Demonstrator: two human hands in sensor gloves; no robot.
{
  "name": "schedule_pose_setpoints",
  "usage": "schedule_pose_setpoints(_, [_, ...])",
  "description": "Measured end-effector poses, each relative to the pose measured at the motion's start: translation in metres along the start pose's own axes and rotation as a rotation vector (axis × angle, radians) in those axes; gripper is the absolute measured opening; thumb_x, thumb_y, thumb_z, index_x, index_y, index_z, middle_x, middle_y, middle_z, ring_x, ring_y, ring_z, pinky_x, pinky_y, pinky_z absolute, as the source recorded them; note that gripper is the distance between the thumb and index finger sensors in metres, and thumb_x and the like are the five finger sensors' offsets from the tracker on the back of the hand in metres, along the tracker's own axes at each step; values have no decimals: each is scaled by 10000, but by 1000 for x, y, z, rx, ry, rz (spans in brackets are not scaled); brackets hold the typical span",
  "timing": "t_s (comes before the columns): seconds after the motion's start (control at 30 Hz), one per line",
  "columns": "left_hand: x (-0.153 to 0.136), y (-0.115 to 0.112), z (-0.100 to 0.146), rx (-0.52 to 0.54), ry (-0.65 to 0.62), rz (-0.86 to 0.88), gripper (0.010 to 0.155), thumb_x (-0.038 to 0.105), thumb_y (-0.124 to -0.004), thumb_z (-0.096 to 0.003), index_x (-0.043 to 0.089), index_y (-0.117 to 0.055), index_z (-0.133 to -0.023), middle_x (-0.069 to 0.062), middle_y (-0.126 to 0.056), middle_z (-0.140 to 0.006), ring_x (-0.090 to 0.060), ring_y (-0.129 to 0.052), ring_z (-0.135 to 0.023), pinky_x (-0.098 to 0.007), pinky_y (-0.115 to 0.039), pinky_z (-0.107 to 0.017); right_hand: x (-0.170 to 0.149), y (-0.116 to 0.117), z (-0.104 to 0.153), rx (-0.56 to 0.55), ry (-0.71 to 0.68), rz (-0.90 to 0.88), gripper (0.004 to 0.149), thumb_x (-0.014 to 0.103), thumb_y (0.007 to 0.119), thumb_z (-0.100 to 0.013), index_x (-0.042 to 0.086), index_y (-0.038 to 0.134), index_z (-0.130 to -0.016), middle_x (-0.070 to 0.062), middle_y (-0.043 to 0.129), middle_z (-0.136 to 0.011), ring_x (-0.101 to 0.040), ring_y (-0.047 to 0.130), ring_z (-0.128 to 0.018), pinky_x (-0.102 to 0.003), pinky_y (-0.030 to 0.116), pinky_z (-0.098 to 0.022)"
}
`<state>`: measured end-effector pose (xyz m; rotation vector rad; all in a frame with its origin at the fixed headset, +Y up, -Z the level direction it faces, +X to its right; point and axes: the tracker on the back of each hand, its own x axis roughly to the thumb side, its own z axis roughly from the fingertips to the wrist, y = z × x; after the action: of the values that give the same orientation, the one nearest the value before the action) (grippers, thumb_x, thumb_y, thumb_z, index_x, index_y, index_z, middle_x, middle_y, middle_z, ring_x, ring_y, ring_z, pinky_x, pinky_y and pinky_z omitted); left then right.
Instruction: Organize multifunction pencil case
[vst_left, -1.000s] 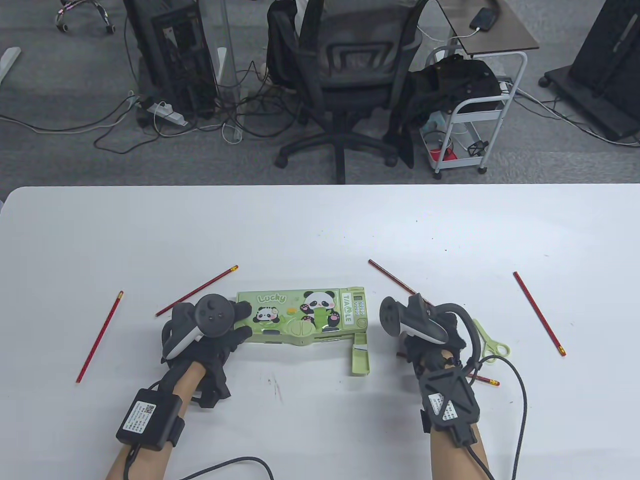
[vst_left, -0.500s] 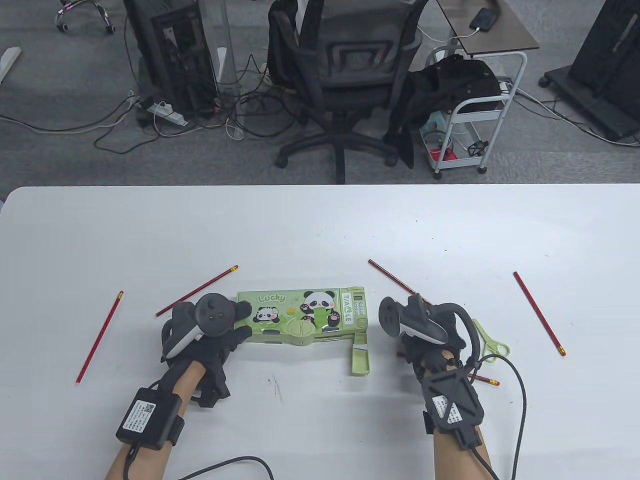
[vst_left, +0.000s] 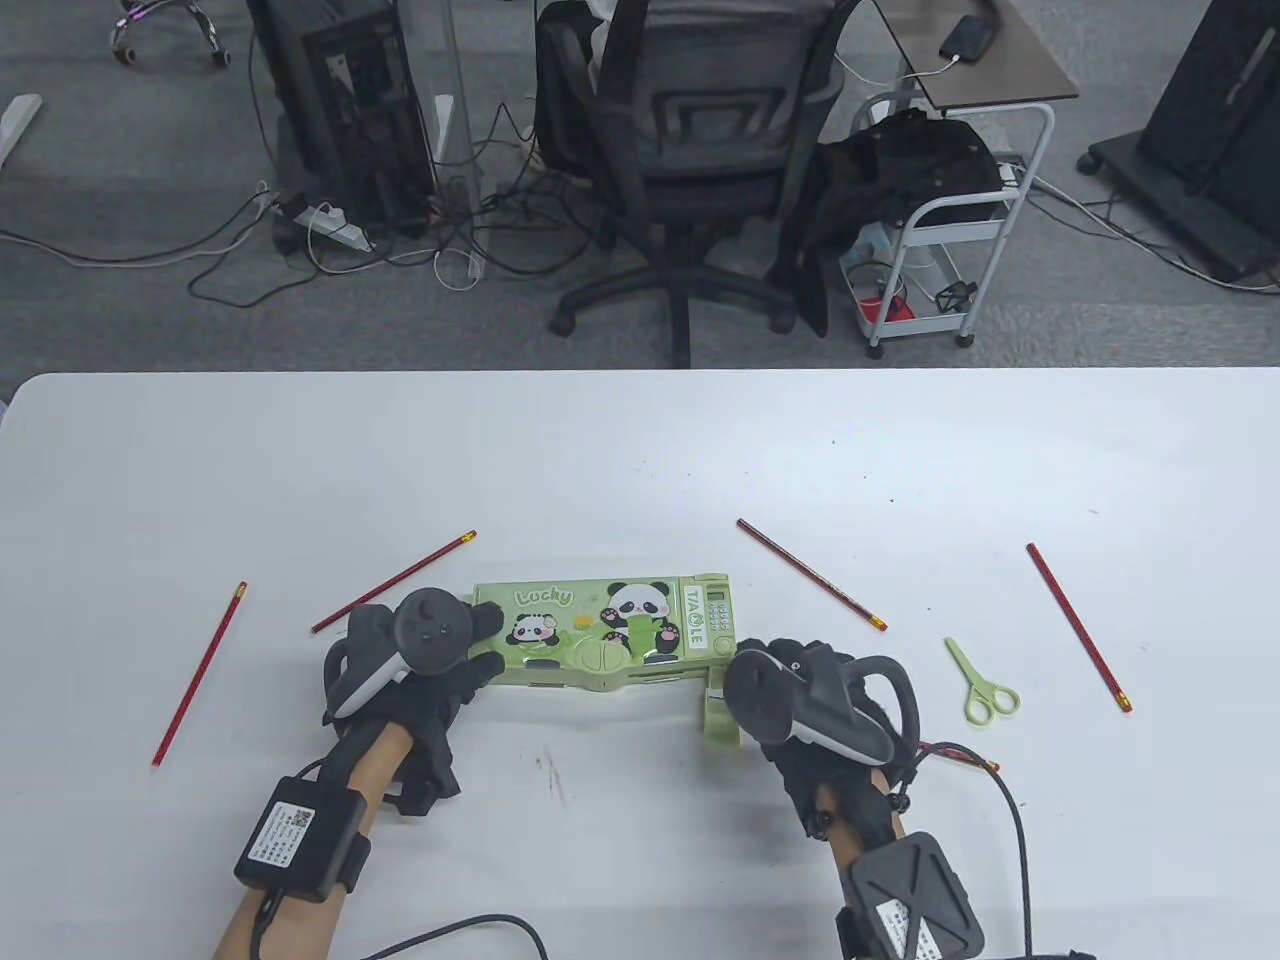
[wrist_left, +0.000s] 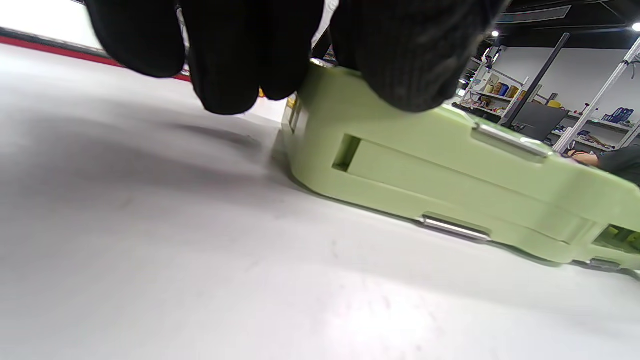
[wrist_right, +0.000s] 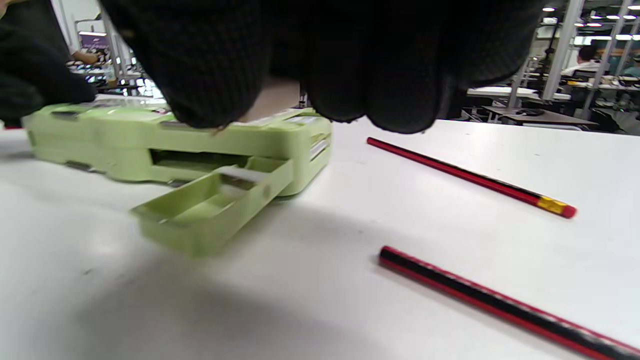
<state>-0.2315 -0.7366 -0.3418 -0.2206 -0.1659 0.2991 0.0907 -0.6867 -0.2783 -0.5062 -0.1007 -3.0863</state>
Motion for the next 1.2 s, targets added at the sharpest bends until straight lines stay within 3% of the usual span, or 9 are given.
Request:
schedule_pose_setpoints(0.33, [1, -1, 1, 7, 4, -18, 555, 363, -813, -502, 265, -659, -1026, -220, -744, -1114, -441, -866, -963, -680, -691, -664, 23, 17, -4, 44, -48, 77, 649, 379, 844, -450, 94, 698, -1015, -177, 774, -952, -423, 873, -799, -594, 746, -634])
schedule_pose_setpoints(1.2, [1, -2, 2, 10, 5, -14, 555, 372, -810, -502, 275, -655, -1026, -210, -748, -1113, -441, -864, -964, -681, -691, -664, 24, 30, -13, 56, -40, 139, 626, 411, 857, -415, 135, 748, -966, -152, 811, -927, -394, 908, -774, -574, 775, -617])
